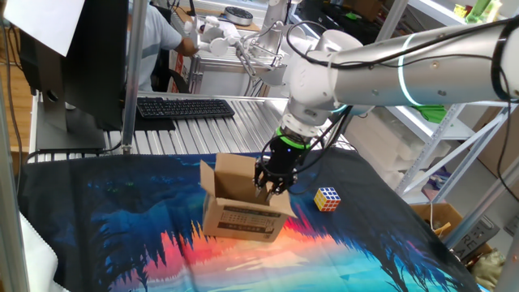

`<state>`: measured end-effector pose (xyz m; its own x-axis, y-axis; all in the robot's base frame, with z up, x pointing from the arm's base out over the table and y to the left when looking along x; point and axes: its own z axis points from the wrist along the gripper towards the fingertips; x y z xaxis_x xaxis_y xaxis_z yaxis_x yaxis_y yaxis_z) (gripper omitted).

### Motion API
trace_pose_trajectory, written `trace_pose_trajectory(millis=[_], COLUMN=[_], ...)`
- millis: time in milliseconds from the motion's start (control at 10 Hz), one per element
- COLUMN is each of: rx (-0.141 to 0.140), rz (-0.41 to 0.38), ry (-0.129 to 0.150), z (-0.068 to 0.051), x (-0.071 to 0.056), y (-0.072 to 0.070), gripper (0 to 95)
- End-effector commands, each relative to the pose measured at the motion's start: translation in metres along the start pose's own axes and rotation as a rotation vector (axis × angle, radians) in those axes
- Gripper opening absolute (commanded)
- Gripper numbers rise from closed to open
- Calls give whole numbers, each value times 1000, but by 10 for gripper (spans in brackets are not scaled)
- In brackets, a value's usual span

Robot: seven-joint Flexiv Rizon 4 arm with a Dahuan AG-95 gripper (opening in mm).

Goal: Cover the box

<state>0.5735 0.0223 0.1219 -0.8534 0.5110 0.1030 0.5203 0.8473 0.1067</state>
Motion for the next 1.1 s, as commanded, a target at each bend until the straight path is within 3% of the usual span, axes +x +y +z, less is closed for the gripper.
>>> trace_pose_trajectory(millis=[100,400,600,1100], rx=[-1,11,18,30], rz=[2,25,58,134], ry=[-8,5,7,17], z=[2,-15,-31,-55], x=[0,6,17,46], y=[0,4,11,28], gripper=[190,190,190,190])
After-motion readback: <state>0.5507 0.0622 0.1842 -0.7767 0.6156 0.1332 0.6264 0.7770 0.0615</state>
